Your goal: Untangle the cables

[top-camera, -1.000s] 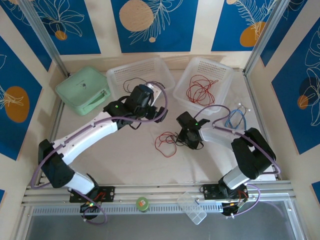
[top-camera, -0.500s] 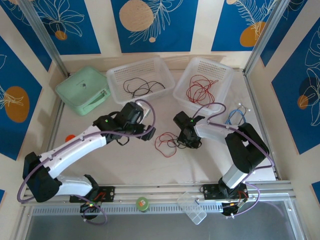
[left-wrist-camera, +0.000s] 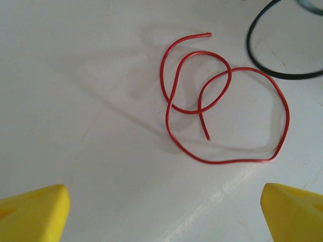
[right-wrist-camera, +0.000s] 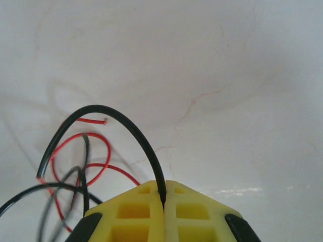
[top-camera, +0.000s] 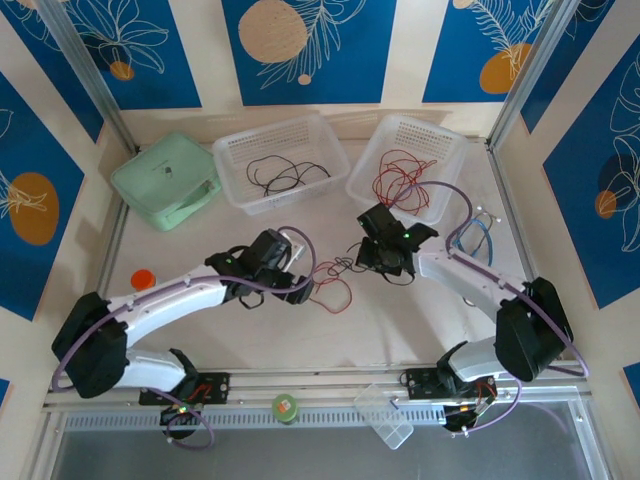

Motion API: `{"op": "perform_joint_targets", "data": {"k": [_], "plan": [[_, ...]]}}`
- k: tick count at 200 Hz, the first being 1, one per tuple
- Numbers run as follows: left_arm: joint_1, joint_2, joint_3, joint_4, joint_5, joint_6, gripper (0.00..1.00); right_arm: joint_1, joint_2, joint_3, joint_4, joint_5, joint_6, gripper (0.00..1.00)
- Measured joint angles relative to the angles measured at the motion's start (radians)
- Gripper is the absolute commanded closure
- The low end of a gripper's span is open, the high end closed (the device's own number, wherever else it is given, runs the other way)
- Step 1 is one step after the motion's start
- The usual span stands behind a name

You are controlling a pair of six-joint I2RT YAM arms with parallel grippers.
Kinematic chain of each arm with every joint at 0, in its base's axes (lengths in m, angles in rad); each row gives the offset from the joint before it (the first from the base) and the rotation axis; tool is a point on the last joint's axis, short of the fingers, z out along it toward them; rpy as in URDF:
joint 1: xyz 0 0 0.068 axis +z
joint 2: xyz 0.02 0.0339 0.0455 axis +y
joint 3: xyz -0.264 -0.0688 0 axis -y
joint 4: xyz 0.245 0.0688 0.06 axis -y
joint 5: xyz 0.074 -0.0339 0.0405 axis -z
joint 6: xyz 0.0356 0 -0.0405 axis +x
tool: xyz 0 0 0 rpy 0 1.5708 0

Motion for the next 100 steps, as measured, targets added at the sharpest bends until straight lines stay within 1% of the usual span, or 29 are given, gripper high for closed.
{"op": "perform_joint_targets", "data": {"k": [39, 59, 79, 100], "plan": [[-0.011, 0.092, -0.019, 0.168, 0.022, -0.001, 0.13, -0.04, -0.082, 0.0, -0.054, -0.039, -0.041, 1.0], [-0.012, 0.131, -0.019, 0.225, 0.027, -0.001, 0.14, -0.061, -0.134, 0.007, -0.087, -0.055, -0.058, 1.0], [-0.012, 0.132, -0.021, 0.256, 0.027, -0.001, 0.15, -0.078, -0.183, 0.03, -0.114, -0.063, -0.074, 1.0], [-0.012, 0.102, -0.03, 0.285, 0.031, 0.0, 0.15, -0.095, -0.225, 0.051, -0.13, -0.069, -0.092, 1.0]]}}
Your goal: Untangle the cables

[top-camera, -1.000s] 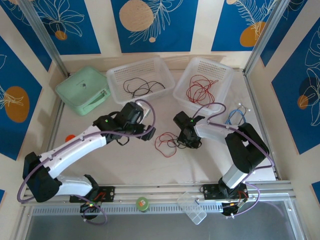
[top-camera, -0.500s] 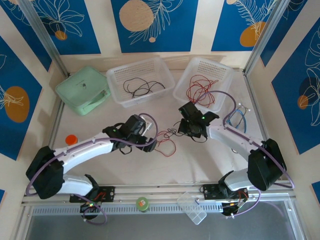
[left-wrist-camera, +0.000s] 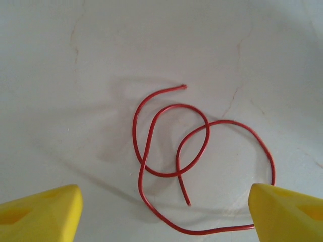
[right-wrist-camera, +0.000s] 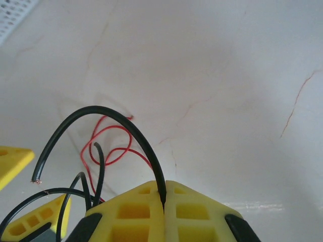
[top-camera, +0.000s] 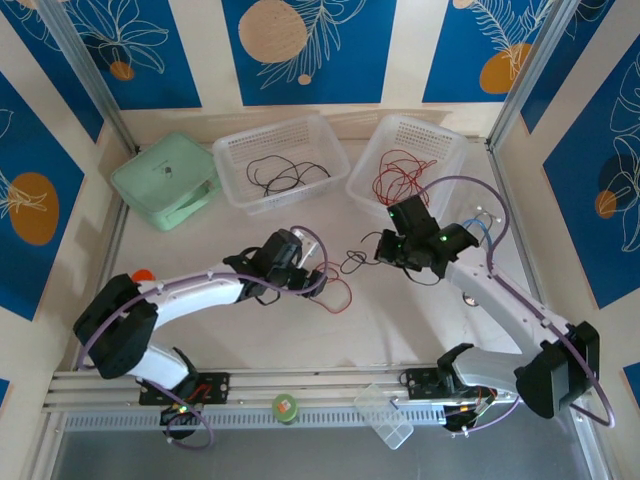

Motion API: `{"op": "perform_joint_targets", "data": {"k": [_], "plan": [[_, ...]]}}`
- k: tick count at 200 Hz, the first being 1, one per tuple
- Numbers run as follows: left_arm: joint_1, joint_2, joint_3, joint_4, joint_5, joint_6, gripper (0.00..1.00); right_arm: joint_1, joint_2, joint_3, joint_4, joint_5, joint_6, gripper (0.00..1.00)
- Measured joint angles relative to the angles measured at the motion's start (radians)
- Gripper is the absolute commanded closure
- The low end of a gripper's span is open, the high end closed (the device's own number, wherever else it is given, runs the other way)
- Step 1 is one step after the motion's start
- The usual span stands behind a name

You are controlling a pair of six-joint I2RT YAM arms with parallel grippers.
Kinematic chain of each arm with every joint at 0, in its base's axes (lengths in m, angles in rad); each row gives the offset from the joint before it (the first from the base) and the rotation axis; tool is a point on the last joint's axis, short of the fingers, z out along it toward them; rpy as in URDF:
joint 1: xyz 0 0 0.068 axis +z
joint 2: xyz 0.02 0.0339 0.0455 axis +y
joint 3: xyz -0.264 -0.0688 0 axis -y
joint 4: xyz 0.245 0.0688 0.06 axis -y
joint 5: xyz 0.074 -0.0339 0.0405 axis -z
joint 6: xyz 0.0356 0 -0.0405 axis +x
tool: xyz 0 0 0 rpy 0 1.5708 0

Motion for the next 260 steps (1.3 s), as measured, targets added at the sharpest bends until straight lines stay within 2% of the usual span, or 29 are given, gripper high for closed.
{"op": "perform_joint_targets", "data": {"k": [22, 43, 81, 120, 151, 177, 202, 220, 235, 239, 260], "plan": [[-0.014, -0.081, -0.024, 0.007, 0.027, 0.015, 0.14, -0.02, -0.019, 0.01, -0.016, -0.019, -0.016, 1.0], [-0.079, -0.177, -0.038, 0.008, 0.032, 0.073, 0.12, -0.048, -0.011, 0.026, -0.038, -0.054, -0.026, 1.0], [-0.224, -0.272, -0.039, 0.007, -0.068, 0.217, 0.12, -0.067, 0.027, 0.095, -0.075, -0.095, -0.031, 1.0], [-0.311, -0.223, -0.039, 0.064, -0.249, 0.346, 0.13, -0.067, 0.033, 0.102, -0.082, -0.13, -0.029, 1.0], [-0.32, -0.133, -0.037, 0.198, -0.378, 0.417, 0.14, -0.065, 0.035, 0.102, -0.087, -0.146, -0.028, 1.0], [-0.32, -0.066, -0.015, 0.298, -0.434, 0.455, 0.2, -0.06, 0.035, 0.102, -0.087, -0.155, -0.022, 1.0], [-0.32, -0.024, 0.008, 0.387, -0.46, 0.485, 0.33, -0.051, 0.035, 0.102, -0.086, -0.165, -0.016, 1.0], [-0.32, -0.005, 0.024, 0.436, -0.474, 0.502, 0.61, -0.045, 0.035, 0.102, -0.084, -0.174, -0.014, 1.0], [-0.32, 0.009, 0.039, 0.463, -0.483, 0.515, 0.9, -0.042, 0.035, 0.102, -0.084, -0.177, -0.011, 1.0], [-0.32, 0.012, 0.042, 0.47, -0.487, 0.515, 1.0, -0.042, 0.035, 0.102, -0.084, -0.176, -0.011, 1.0], [-0.319, 0.013, 0.045, 0.494, -0.513, 0.529, 1.0, -0.042, 0.035, 0.101, -0.084, -0.176, -0.006, 1.0]]}}
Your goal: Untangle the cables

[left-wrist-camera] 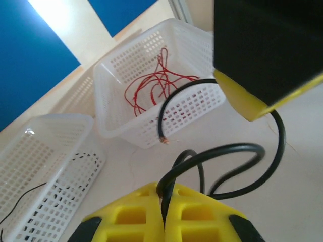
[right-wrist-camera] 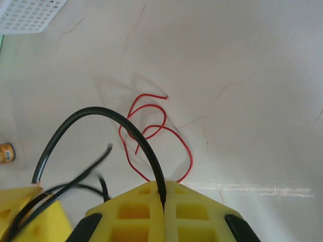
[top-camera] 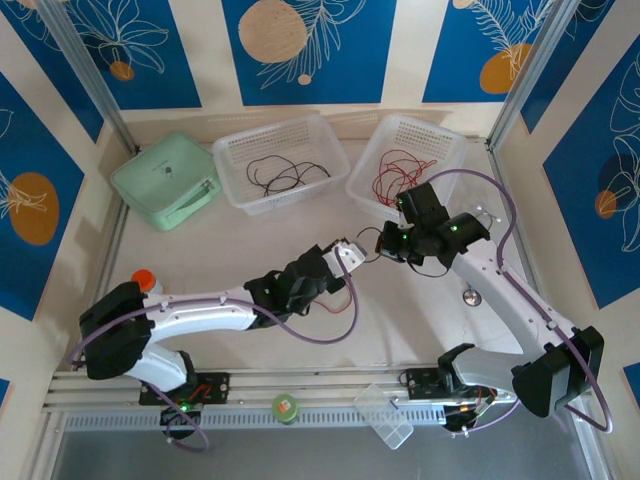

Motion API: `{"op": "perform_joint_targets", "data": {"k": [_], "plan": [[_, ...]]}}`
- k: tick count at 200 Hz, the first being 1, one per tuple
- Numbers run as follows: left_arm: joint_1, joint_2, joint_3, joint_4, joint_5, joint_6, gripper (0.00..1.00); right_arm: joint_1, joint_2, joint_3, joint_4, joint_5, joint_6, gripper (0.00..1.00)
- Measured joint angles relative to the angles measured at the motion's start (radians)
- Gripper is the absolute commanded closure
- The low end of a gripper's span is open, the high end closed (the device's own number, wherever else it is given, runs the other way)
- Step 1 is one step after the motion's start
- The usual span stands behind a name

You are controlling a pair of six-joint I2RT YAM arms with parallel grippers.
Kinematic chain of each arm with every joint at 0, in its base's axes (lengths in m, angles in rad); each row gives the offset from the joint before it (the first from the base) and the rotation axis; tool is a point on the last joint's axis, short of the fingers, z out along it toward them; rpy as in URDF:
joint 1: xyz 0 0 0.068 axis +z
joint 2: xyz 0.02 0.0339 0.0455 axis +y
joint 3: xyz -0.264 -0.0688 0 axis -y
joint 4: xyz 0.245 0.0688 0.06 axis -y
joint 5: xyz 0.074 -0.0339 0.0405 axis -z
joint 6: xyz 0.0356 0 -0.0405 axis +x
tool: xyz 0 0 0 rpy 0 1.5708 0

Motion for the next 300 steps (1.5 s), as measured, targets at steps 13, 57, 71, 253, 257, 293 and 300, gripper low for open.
{"op": "perform_joint_targets", "data": {"k": [13, 57, 71, 253, 257, 293, 300], "plan": [[0.003, -0.012, -0.003, 0.007, -0.016, 0.004, 1.0, -0.001, 0.0, -0.002, 0.0, 0.0, 0.004, 1.0], [0.008, -0.183, -0.062, -0.035, 0.005, -0.014, 1.0, -0.019, -0.018, -0.035, 0.061, -0.014, 0.039, 1.0], [0.013, -0.246, -0.076, -0.083, 0.02, -0.035, 1.0, -0.035, -0.031, -0.047, 0.074, -0.008, 0.046, 1.0], [0.034, -0.652, -0.127, -0.197, 0.029, -0.084, 0.8, 0.013, 0.068, -0.167, 0.167, -0.004, 0.117, 1.0], [0.035, -0.66, -0.13, -0.186, 0.015, -0.08, 0.78, 0.013, 0.068, -0.167, 0.167, 0.001, 0.116, 1.0], [0.066, -0.722, -0.144, -0.094, -0.098, -0.005, 0.78, 0.009, 0.096, -0.138, 0.177, 0.008, 0.087, 1.0], [0.077, -0.724, -0.144, -0.082, -0.116, 0.003, 0.77, 0.006, 0.11, -0.113, 0.177, 0.007, 0.075, 1.0]]}}
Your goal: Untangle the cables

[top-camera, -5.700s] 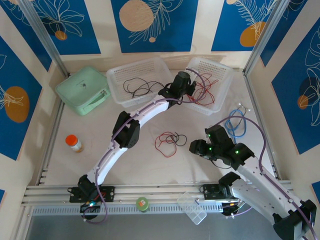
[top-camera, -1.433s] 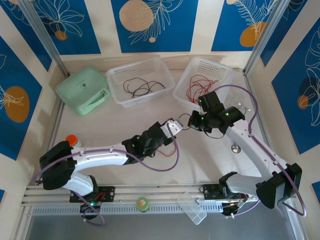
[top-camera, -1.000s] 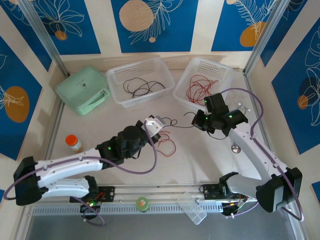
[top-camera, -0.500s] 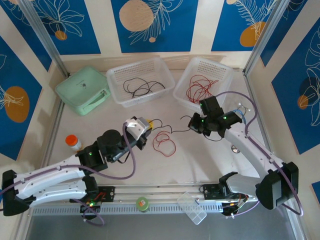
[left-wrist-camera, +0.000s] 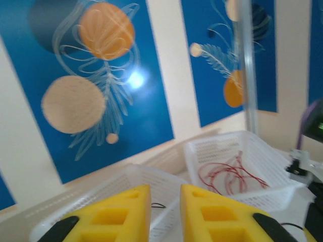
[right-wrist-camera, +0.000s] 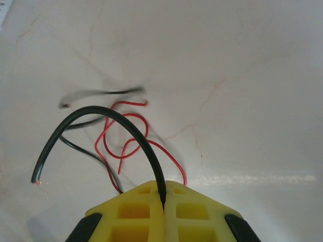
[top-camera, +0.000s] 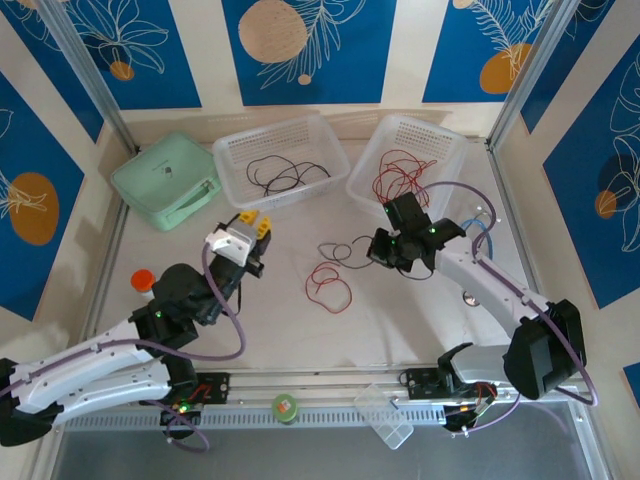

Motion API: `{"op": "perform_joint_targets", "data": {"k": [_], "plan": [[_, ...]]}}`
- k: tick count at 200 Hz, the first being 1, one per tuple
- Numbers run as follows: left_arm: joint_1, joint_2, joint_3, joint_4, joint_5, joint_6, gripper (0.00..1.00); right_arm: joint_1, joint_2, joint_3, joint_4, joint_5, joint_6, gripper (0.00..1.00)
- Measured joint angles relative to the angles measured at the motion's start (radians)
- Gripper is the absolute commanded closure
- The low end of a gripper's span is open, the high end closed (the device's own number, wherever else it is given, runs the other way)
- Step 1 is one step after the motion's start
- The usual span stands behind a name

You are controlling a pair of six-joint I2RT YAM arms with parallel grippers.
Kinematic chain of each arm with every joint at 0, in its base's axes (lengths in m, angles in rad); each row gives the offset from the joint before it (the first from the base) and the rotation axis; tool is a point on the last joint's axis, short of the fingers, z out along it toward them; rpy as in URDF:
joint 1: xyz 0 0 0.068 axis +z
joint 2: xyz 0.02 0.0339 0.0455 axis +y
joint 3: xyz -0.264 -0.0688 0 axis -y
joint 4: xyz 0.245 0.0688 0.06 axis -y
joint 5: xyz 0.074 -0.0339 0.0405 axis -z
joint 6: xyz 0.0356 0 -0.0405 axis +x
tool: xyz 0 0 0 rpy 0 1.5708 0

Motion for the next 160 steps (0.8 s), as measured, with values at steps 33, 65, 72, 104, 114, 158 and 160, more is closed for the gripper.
{"op": "perform_joint_targets", "data": {"k": [33, 65, 72, 104, 114, 158, 160], "plan": [[0.053, 0.011, 0.0, 0.02, -0.051, 0.019, 0.71, -0.019, 0.08, 0.186, 0.031, -0.035, -0.062, 1.0], [0.076, 0.025, 0.0, -0.001, -0.062, -0.007, 0.59, -0.033, 0.199, 0.432, 0.05, -0.1, -0.12, 1.0], [0.078, 0.025, 0.0, -0.01, -0.066, -0.014, 0.55, -0.034, 0.233, 0.494, 0.049, -0.11, -0.134, 1.0], [0.084, 0.021, 0.0, -0.078, -0.079, -0.066, 0.45, -0.043, 0.397, 0.755, 0.032, -0.145, -0.182, 1.0], [0.084, 0.015, 0.0, -0.108, -0.081, -0.085, 0.39, -0.046, 0.455, 0.832, 0.027, -0.154, -0.192, 1.0], [0.087, -0.029, -0.002, -0.25, -0.079, -0.191, 0.22, -0.074, 0.824, 1.271, -0.029, -0.195, -0.226, 1.0], [0.087, -0.03, -0.002, -0.255, -0.079, -0.197, 0.21, -0.076, 0.842, 1.291, -0.03, -0.196, -0.227, 1.0]]}}
